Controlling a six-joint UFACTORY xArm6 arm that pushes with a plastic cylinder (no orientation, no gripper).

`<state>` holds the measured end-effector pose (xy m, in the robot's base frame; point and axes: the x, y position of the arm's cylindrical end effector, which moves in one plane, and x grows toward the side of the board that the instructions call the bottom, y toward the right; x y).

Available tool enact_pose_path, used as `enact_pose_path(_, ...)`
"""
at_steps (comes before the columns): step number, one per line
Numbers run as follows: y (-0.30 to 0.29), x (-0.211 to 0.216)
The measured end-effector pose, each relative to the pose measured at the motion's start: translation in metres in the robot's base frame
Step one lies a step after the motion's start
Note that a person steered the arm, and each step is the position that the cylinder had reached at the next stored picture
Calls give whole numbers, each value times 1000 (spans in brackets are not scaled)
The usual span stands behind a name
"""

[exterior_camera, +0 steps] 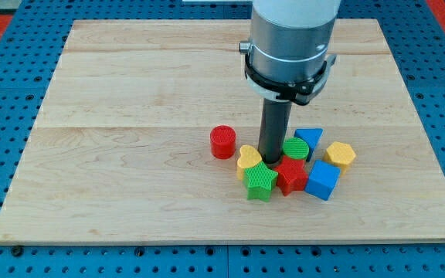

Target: Adjust the group of blocks towards the bottom right corner

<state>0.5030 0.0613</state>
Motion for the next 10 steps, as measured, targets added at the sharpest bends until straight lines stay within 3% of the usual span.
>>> enact_pose_path(2, -31, -38)
enact_pose_path(3, -3, -46)
enact_pose_path(4, 48, -38)
enact_pose_path(5, 56, 1)
enact_pose_path(6, 54, 12)
enact_pose_path(8, 19, -59)
enact_pose_path(9, 54, -68)
enact_pose_path(10, 61, -34)
